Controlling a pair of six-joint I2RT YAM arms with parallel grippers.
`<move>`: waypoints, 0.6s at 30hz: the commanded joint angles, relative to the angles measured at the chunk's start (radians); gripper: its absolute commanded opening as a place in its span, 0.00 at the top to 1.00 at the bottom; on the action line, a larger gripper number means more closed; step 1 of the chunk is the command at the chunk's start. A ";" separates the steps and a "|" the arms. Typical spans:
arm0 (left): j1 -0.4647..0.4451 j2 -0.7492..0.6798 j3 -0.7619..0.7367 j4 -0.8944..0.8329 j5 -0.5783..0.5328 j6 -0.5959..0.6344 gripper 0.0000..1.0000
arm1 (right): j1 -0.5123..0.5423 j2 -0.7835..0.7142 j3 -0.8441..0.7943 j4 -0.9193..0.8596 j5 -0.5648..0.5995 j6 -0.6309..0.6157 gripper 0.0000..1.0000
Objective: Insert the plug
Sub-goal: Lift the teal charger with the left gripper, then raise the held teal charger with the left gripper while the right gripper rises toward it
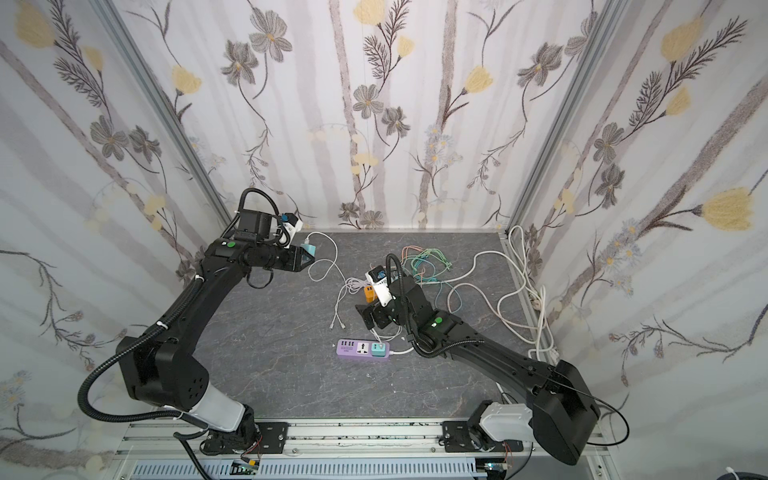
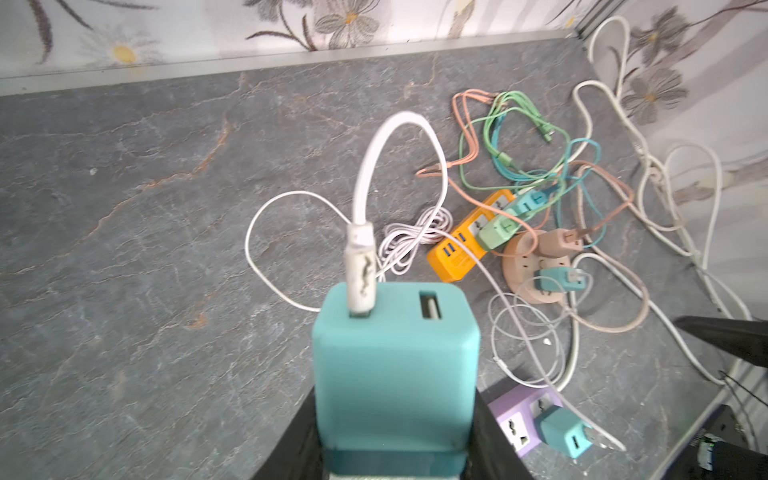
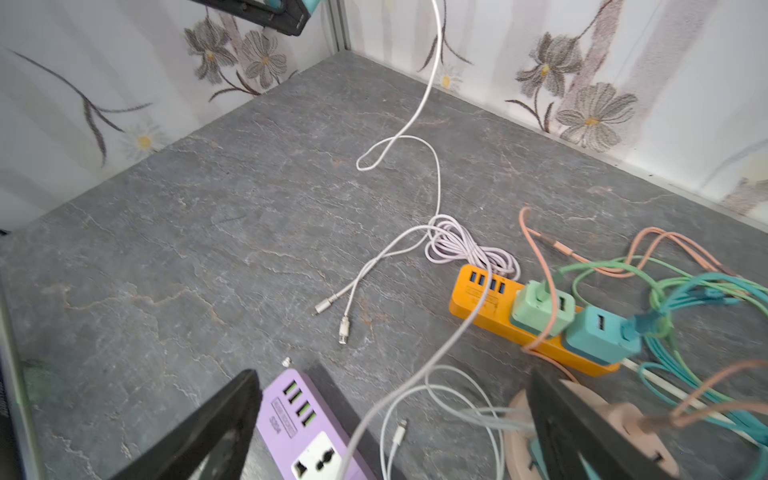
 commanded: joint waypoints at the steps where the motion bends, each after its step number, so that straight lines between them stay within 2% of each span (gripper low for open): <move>1: -0.016 -0.067 -0.034 0.074 0.059 -0.084 1.00 | -0.002 0.080 0.059 0.148 -0.065 0.096 0.01; 9: -0.028 -0.225 -0.115 0.085 0.109 -0.154 1.00 | -0.016 0.332 0.260 0.270 -0.130 0.136 0.01; 14: -0.029 -0.286 -0.119 0.036 0.154 -0.148 1.00 | -0.018 0.500 0.417 0.324 -0.006 0.291 0.02; 16: -0.028 -0.318 -0.112 0.006 0.171 -0.139 1.00 | -0.060 0.560 0.470 0.368 -0.034 0.322 0.07; 18: -0.028 -0.339 -0.115 -0.017 0.174 -0.130 1.00 | -0.066 0.618 0.530 0.389 -0.088 0.316 0.17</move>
